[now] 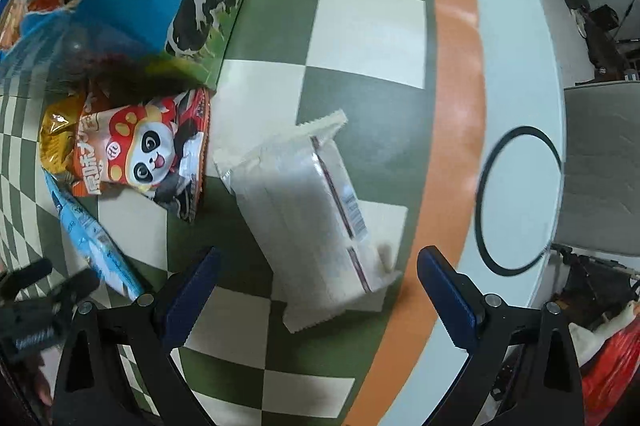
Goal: Organize snacks
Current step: 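Grasp the blue Nestle drink tube with the left tool while the right tool grasps the white packet, then lift both held items over the box and open both tools to release them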
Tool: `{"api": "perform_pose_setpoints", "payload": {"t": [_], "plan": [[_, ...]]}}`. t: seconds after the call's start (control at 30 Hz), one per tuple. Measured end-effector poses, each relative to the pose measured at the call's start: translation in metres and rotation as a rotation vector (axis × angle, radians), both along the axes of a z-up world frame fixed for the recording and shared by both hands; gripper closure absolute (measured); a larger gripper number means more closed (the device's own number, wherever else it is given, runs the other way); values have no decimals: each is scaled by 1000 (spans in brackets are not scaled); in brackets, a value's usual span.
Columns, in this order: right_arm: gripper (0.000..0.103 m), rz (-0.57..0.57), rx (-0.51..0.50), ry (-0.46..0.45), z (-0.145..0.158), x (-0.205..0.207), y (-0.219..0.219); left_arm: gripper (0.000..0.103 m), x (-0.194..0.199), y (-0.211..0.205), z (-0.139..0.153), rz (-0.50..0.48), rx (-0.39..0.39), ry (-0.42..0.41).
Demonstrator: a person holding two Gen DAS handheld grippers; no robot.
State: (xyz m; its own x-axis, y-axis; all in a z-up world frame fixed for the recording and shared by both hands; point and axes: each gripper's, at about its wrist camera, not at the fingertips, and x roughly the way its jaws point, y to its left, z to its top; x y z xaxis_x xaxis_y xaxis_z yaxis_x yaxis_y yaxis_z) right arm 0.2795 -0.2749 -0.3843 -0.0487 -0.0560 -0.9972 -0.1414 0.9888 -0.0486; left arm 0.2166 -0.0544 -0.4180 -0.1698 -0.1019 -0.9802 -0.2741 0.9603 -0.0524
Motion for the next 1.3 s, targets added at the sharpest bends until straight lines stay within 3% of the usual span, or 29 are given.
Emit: {"api": "perform_pose_setpoints", "payload": {"t": [0.13, 0.2, 0.33, 0.37, 0.53, 0.6, 0.63, 0.7, 0.87, 0.97, 1.1, 1.3], "plan": [[3, -13, 7, 25, -12, 13, 8, 3, -8, 18, -2, 90, -74, -3], [6, -24, 7, 38, -16, 16, 9, 3, -10, 26, -2, 189, -173, -21], [41, -39, -23, 50, -22, 16, 6, 3, -7, 24, -8, 295, -270, -31], [41, -40, -39, 47, -22, 15, 4, 3, -4, 19, -9, 296, -275, -34], [47, -89, -7, 81, -22, 2, -6, 6, 6, -7, -15, 213, -230, -42], [47, -101, 9, 102, -22, -5, -8, 25, 20, -19, -14, 138, -187, -36], [48, -111, 22, 112, -23, -9, -8, 26, 21, -24, -13, 104, -170, -42], [50, -133, 57, 137, -23, -16, -10, 37, 19, -31, -10, 10, -126, -45], [51, -146, 113, 166, -20, -27, -5, 40, 13, -35, -6, -170, -12, -32], [51, -153, 123, 173, -22, -31, -2, 40, 11, -32, -3, -230, 30, -28], [47, -208, 135, 173, -28, -31, -7, 39, 9, -19, -5, -240, 45, -37], [41, -259, 118, 155, -42, -23, -16, 40, 19, -20, -15, -203, 2, -43]]}}
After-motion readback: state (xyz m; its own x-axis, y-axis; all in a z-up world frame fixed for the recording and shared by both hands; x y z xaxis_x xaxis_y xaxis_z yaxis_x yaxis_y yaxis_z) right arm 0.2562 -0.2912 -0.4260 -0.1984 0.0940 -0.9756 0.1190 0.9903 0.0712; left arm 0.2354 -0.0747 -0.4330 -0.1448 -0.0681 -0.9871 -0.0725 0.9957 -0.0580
